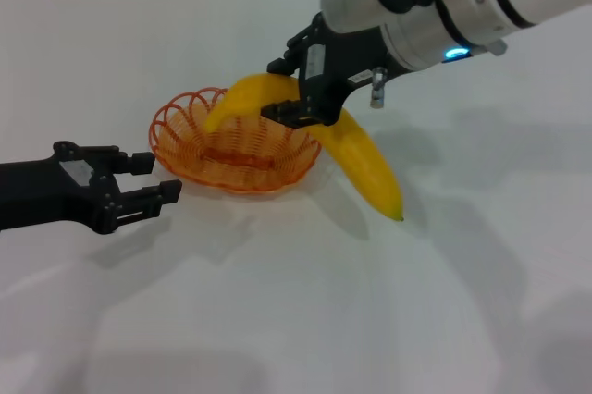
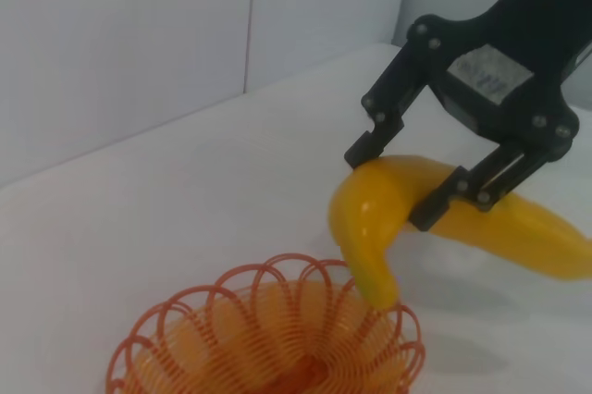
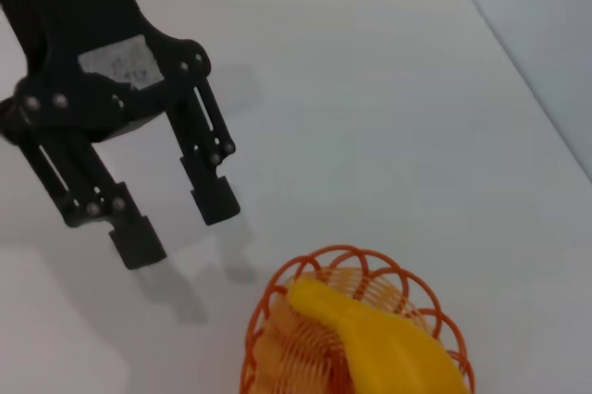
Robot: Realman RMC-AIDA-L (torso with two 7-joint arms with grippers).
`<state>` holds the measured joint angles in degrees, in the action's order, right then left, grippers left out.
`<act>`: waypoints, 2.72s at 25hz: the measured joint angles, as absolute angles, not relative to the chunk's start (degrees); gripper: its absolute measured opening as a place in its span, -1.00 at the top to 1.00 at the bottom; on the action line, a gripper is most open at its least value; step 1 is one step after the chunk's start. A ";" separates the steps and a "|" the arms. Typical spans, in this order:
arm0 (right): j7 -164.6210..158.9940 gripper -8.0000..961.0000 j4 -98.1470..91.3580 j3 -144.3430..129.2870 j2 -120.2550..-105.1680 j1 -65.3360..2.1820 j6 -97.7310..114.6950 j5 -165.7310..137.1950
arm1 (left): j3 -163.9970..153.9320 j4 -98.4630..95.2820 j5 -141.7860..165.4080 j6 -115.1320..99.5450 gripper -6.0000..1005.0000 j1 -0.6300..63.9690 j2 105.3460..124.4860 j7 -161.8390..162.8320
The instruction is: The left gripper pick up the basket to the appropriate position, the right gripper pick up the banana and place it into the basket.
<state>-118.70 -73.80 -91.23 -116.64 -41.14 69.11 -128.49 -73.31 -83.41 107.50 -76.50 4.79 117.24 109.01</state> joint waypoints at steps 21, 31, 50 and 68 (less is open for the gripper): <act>-117.29 -0.03 -62.78 -103.00 -116.90 -50.43 54.69 -123.54 | -73.89 -82.32 107.50 -76.21 -0.05 6.44 117.21 108.93; -117.29 -0.03 -58.77 -107.05 -117.08 -52.58 48.74 -123.89 | -73.92 -80.60 107.60 -76.20 -0.05 8.15 117.15 108.92; -117.18 -0.19 -57.39 -110.11 -117.07 -53.69 45.09 -123.93 | -74.53 -80.49 107.81 -76.11 -0.05 8.89 117.15 108.89; -117.80 -0.72 -61.38 -109.93 -116.86 -52.52 44.13 -124.05 | -74.33 -80.51 107.78 -76.11 -0.05 8.23 117.02 108.89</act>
